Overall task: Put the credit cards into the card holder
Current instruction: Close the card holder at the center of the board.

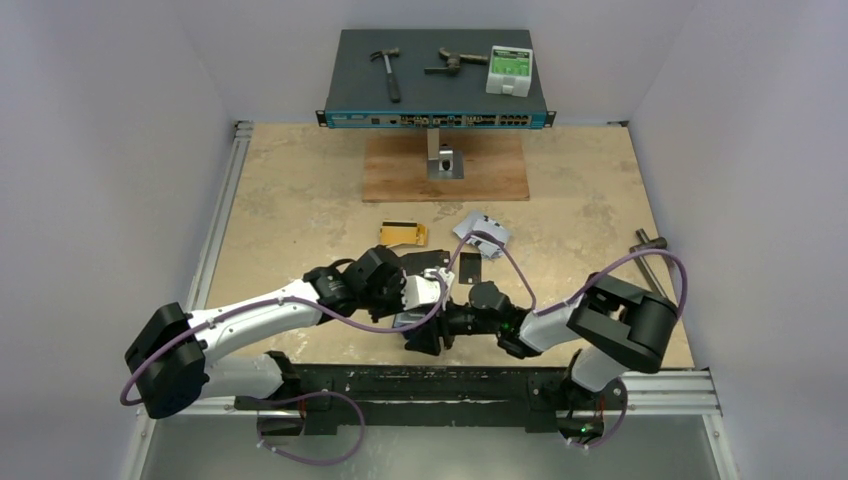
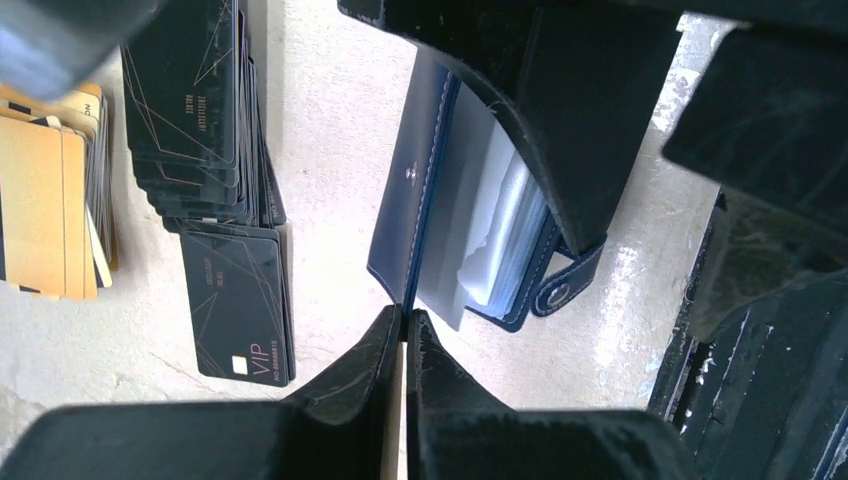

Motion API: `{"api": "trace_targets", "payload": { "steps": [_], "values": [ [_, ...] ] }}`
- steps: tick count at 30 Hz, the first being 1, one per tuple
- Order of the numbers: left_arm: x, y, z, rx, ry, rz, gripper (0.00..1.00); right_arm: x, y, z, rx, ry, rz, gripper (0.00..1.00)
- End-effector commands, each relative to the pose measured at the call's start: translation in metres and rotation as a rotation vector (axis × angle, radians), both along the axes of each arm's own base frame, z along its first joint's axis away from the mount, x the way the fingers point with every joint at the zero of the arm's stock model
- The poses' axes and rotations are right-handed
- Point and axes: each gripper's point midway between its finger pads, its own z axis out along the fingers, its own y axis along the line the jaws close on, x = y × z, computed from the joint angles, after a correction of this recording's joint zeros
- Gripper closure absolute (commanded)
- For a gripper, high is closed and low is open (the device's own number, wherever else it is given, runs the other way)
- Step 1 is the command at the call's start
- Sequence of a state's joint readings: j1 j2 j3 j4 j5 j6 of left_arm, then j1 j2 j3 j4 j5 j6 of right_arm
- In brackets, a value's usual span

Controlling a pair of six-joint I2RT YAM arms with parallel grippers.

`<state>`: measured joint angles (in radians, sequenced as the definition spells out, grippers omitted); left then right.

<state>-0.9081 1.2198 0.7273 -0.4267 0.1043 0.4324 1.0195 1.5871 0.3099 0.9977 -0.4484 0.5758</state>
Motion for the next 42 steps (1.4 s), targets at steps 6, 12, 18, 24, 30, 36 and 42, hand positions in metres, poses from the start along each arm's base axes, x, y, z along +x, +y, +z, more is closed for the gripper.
{"api": "trace_targets", "payload": {
  "steps": [6, 12, 18, 24, 30, 36, 42],
  "values": [
    [0.007, -0.003, 0.023, -0.047, -0.003, 0.037, 1.00, -0.018, -0.016, 0.039, 0.042, -0.092, 0.033, 0.58],
    [-0.008, 0.001, 0.023, -0.055, 0.052, -0.002, 0.98, -0.014, -0.046, 0.081, 0.120, -0.079, -0.122, 0.56],
    [-0.042, 0.000, 0.014, -0.074, 0.180, -0.117, 0.92, 0.011, -0.075, 0.086, 0.143, -0.043, -0.366, 0.47],
    [-0.059, 0.003, 0.009, -0.070, 0.211, -0.215, 0.89, 0.041, -0.076, 0.056, -0.036, 0.043, -0.546, 0.54],
    [-0.070, 0.000, -0.002, -0.058, 0.197, -0.289, 0.89, 0.059, -0.043, 0.062, -0.116, 0.005, -0.516, 0.61],
    [-0.088, -0.009, -0.016, 0.000, 0.171, -0.404, 0.89, 0.055, -0.042, 0.048, -0.144, 0.057, -0.512, 0.63],
    [-0.072, -0.016, -0.012, 0.029, 0.138, -0.321, 0.95, 0.036, -0.061, 0.048, -0.187, 0.067, -0.517, 0.57]
  ]
}}
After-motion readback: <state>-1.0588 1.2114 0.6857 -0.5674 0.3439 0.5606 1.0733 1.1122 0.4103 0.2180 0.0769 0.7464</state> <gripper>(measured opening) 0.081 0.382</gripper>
